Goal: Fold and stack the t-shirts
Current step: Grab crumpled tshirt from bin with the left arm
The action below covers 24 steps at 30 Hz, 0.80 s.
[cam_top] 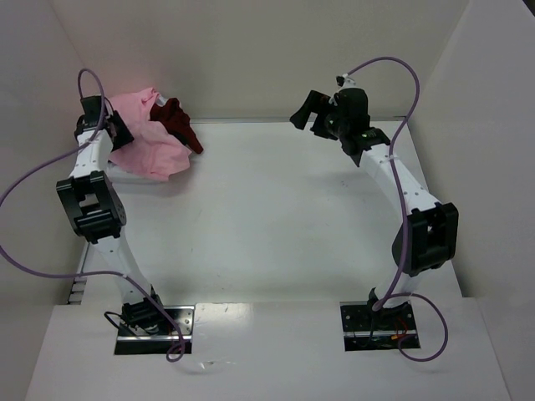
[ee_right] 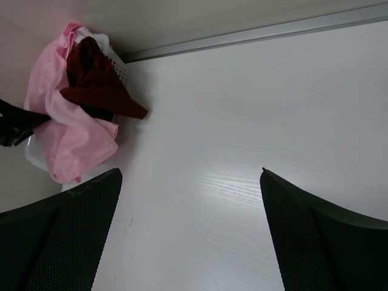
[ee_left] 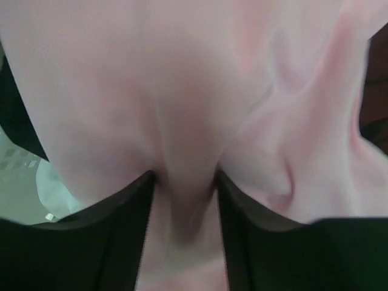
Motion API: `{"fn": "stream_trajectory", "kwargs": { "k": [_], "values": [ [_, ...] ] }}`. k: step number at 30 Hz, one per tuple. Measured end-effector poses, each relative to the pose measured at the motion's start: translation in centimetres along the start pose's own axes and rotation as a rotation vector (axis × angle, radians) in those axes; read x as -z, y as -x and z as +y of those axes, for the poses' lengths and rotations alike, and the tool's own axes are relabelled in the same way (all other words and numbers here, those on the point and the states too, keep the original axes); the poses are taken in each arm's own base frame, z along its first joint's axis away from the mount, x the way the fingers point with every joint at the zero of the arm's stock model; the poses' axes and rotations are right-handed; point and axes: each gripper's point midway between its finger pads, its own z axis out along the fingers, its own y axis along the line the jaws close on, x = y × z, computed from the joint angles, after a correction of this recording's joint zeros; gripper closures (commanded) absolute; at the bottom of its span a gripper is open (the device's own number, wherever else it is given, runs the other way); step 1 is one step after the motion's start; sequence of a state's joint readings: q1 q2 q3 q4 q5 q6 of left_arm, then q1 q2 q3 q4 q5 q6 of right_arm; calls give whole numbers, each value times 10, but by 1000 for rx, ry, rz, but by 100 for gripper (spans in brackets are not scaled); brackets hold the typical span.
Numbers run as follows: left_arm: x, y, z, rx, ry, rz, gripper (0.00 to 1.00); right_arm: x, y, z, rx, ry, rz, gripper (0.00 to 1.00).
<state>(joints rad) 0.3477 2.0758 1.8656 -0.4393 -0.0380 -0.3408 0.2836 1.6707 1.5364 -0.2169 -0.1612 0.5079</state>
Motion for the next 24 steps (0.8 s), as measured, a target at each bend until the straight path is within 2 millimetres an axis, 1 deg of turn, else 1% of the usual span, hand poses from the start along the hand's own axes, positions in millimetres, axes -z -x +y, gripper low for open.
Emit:
{"fn": "stream_trajectory", "kwargs": {
  "k": [1,4,5,12,13,14,17,19,22,24],
  "values": [
    [-5,-6,2,0,6,16,64,0,0,0,0,0,-1,0],
    [-11,-15,6,-1,21,42,83,1,2,0,1,-5,-7,0],
    [-10,-14,6,1,22,42,86,1,2,0,0,-4,-9,0],
    [-1,3,1,1,14,8,89,1,5,1,2,-2,-20,0],
    [1,5,1,1,13,4,99,1,6,1,3,-1,-22,0],
    [6,8,0,0,11,-1,100,1,6,1,3,0,-24,0],
    [24,23,-4,2,2,-37,100,0,8,2,4,2,-32,0],
    [45,40,-12,1,-28,-78,100,0,9,2,5,4,-35,0],
    [87,74,-33,-11,-117,-156,100,0,9,3,5,6,-37,0],
    [121,104,-51,-41,-190,-228,100,0,9,3,5,6,-37,0]
  ]
}}
